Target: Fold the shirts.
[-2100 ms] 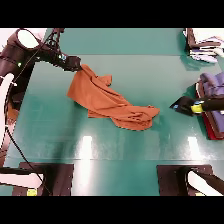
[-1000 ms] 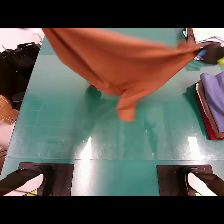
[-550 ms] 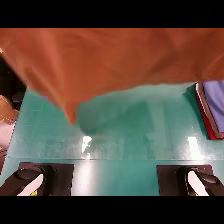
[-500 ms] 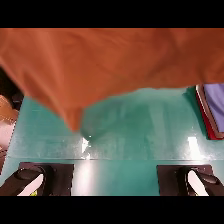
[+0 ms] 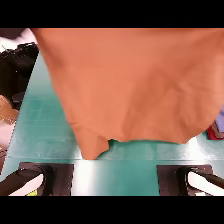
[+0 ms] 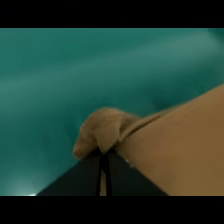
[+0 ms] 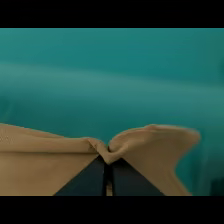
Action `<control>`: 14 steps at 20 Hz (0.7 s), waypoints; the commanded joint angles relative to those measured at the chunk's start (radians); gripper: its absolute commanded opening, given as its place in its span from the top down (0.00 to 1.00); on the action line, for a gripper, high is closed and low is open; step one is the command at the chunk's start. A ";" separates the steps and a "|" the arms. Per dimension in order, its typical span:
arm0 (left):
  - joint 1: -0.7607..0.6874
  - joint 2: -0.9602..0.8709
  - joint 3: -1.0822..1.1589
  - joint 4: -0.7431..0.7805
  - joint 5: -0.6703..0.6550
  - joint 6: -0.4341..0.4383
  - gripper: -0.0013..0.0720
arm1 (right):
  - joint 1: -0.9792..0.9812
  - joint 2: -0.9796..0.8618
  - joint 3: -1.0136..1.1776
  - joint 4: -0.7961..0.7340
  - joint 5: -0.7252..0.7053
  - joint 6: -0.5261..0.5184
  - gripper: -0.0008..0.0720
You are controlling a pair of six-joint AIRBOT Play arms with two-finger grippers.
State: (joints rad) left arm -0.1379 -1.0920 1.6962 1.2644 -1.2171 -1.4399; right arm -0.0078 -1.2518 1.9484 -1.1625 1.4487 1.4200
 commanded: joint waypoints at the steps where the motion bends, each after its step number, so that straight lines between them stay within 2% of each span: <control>1: 0.000 -0.158 -0.211 -0.007 0.038 0.001 0.95 | 0.141 -0.276 0.011 -0.151 0.081 0.013 0.97; 5: 0.001 -0.364 -0.284 -0.006 0.278 0.034 0.95 | 0.170 -0.506 0.011 -0.136 -0.001 0.014 0.97; 8: 0.001 -0.436 -0.284 -0.003 0.390 0.033 0.95 | 0.156 -0.576 0.013 -0.076 -0.028 0.021 0.96; 9: 0.006 -0.436 -0.283 -0.002 0.397 0.033 0.86 | 0.147 -0.581 0.013 -0.032 -0.035 0.021 0.90; 10: 0.016 -0.434 -0.273 -0.002 0.380 0.030 0.48 | 0.130 -0.578 0.014 0.012 -0.043 0.021 0.61; 11: 0.035 -0.433 -0.249 -0.002 0.319 0.021 0.23 | 0.108 -0.569 0.014 0.073 -0.039 0.020 0.49; 14: 0.132 -0.396 -0.206 -0.004 0.068 0.018 0.25 | 0.035 -0.504 0.011 0.148 0.052 0.007 0.49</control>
State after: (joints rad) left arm -0.0719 -1.5002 1.4639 1.2606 -0.9760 -1.4162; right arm 0.0784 -1.7836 1.9606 -1.1103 1.4406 1.4380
